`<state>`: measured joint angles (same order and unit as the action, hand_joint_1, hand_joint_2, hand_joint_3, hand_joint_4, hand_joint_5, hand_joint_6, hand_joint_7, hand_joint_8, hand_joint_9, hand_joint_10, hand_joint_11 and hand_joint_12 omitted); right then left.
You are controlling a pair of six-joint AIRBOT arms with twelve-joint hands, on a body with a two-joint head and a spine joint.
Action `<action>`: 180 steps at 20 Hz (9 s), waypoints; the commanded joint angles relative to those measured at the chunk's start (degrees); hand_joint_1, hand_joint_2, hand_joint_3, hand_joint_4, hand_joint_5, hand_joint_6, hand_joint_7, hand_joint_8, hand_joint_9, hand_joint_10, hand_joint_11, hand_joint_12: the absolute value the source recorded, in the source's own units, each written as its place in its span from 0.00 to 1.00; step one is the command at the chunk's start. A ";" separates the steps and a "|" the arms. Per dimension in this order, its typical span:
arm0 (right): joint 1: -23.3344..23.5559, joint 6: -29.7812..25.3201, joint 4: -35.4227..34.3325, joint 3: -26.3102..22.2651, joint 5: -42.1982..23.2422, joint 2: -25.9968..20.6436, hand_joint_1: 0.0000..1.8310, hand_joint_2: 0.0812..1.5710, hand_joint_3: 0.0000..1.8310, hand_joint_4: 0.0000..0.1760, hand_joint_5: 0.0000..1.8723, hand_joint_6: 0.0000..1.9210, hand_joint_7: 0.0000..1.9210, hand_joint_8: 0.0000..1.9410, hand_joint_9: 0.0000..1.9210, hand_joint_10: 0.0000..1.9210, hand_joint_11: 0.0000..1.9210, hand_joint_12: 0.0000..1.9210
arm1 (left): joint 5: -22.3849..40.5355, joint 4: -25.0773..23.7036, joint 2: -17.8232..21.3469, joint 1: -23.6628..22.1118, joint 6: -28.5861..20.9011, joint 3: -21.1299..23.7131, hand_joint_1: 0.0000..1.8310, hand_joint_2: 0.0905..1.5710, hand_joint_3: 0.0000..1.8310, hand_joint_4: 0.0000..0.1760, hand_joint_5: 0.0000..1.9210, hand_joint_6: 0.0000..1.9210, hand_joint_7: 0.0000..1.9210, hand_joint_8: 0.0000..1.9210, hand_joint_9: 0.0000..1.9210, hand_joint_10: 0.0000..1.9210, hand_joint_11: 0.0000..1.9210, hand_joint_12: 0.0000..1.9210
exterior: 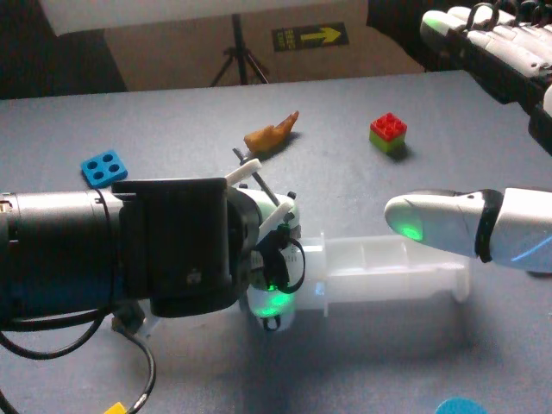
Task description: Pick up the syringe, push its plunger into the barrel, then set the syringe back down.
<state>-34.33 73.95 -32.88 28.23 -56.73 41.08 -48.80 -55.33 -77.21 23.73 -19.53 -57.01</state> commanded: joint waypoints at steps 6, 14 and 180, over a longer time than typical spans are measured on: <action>-0.80 -0.39 2.83 0.04 -9.44 0.87 0.20 0.50 0.00 0.00 0.05 0.00 0.04 0.00 0.03 0.00 0.00 0.24 | -0.40 0.05 0.00 -0.12 1.60 0.13 0.81 0.75 0.00 0.00 0.35 0.63 0.41 0.65 0.40 0.69 0.35 0.90; -2.13 -0.53 2.82 0.04 -12.34 1.75 0.20 0.50 0.00 0.00 0.06 0.00 0.04 0.00 0.04 0.00 0.00 0.21 | -0.40 0.05 0.65 -0.87 2.51 0.44 0.81 0.72 0.00 0.00 0.46 0.52 0.40 0.65 0.43 0.68 0.36 0.87; -3.48 0.38 -16.68 3.41 -9.07 11.74 0.18 0.51 0.00 0.00 0.06 0.00 0.05 0.00 0.04 0.00 0.00 0.21 | 9.00 -9.57 3.06 -0.23 4.49 0.02 0.75 0.71 0.00 0.00 0.48 0.54 0.46 0.57 0.43 0.70 0.35 0.70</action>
<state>-38.11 74.94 -53.82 31.59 -60.84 52.99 -41.10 -61.23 -74.08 23.83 -15.14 -57.10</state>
